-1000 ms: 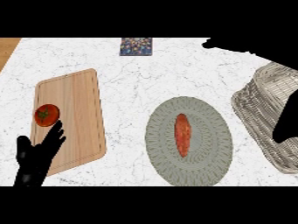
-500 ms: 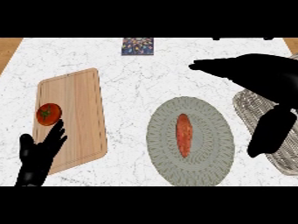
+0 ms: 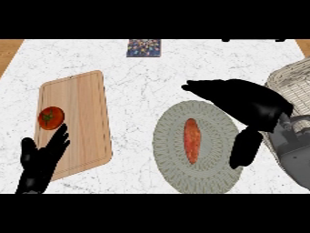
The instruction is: Pick the sweet potato from the placemat and place it in the basket
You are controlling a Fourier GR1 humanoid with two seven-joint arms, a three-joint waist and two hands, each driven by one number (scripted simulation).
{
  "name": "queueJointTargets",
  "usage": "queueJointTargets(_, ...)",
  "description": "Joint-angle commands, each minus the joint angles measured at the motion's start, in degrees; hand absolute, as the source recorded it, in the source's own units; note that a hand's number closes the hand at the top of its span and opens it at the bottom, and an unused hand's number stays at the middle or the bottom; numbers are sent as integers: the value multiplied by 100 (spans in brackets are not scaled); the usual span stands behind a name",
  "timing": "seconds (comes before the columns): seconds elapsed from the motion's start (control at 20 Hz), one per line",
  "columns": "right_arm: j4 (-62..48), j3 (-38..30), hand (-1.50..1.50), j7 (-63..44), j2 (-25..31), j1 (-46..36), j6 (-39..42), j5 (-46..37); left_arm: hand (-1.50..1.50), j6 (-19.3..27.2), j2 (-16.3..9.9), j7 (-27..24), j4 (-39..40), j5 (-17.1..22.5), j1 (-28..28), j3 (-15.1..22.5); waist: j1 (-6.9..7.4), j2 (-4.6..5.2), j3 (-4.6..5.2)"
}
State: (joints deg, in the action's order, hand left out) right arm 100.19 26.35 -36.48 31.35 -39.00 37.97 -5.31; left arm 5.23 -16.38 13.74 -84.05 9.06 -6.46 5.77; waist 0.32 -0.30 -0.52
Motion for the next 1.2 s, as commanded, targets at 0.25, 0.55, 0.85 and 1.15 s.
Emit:
queueJointTargets(0.25,-564,428,-150,605,-536,553,-340,-1259,0,-32,121,6,242,-170,-394,52,24,38,51)
queueJointTargets(0.55,-853,322,-150,1302,-608,797,-395,-1744,0,-277,20,102,387,-78,-66,-179,2,36,52)
queueJointTargets(0.85,-1398,397,-150,1793,-828,993,-835,-2370,0,-439,28,-166,872,-33,103,-402,-6,47,54)
queueJointTargets(1.15,-1516,396,-150,1844,-1329,990,-893,-2686,0,-331,120,372,116,-102,-88,-292,14,31,51)
